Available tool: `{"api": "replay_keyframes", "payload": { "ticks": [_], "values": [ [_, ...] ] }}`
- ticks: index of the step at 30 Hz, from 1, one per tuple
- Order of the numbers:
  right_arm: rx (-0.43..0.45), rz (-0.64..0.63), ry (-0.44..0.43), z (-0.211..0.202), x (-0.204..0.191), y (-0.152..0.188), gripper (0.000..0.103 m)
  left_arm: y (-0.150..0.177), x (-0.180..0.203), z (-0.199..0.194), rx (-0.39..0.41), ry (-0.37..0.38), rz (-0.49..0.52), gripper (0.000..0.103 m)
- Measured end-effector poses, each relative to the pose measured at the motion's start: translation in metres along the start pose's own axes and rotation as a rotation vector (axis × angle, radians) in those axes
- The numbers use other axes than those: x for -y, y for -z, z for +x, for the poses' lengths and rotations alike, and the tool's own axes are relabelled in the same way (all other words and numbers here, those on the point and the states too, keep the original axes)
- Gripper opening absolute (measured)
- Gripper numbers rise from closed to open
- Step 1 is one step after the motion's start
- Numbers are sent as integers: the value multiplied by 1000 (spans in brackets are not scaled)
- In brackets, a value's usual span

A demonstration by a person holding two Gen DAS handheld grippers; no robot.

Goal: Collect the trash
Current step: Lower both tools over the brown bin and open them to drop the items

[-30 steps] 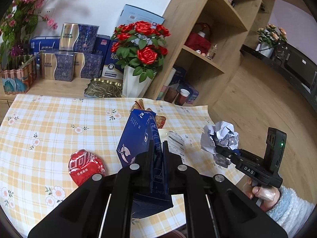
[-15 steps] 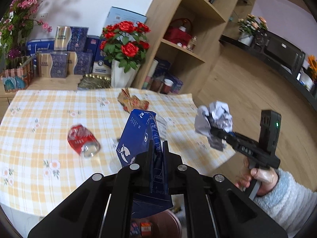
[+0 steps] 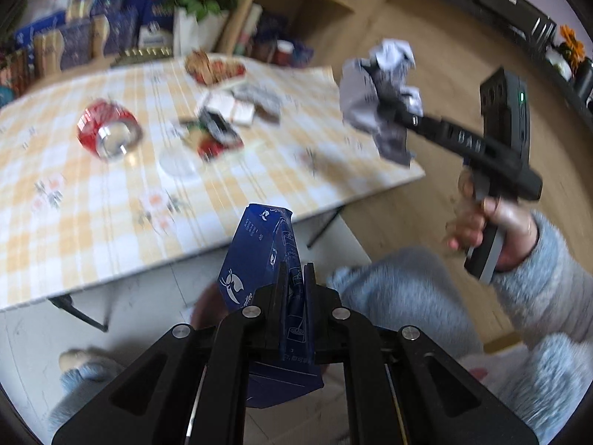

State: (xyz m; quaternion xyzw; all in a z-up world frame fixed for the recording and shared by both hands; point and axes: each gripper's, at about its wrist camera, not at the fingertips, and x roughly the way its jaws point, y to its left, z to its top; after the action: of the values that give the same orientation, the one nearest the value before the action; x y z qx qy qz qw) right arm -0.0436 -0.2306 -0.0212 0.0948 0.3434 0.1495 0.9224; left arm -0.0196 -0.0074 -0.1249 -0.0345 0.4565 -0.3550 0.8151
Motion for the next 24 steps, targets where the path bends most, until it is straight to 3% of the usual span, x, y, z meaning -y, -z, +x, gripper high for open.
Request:
{"api": "replay_keyframes", "payload": {
  "ticks": [6, 12, 15, 17, 19, 20, 24],
  "values": [
    [-40, 22, 13, 8, 7, 21, 26, 23, 7, 45, -111, 7, 49, 8],
    [-65, 36, 29, 13, 11, 35, 26, 37, -5, 88, -155, -10, 38, 8],
    [-77, 40, 37, 15, 12, 42, 26, 40, -8, 96, -138, -46, 48, 9],
    [-84, 32, 38, 16, 10, 48, 26, 38, -12, 92, -87, -89, 51, 21],
    [-90, 35, 31, 18, 9, 54, 26, 32, -17, 81, -33, -114, 34, 41],
    [-95, 38, 29, 19, 8, 58, 26, 29, -20, 73, -1, -123, 21, 43],
    [-115, 42, 22, 25, 3, 74, 26, 18, -26, 34, 139, -210, 14, 67]
  ]
}}
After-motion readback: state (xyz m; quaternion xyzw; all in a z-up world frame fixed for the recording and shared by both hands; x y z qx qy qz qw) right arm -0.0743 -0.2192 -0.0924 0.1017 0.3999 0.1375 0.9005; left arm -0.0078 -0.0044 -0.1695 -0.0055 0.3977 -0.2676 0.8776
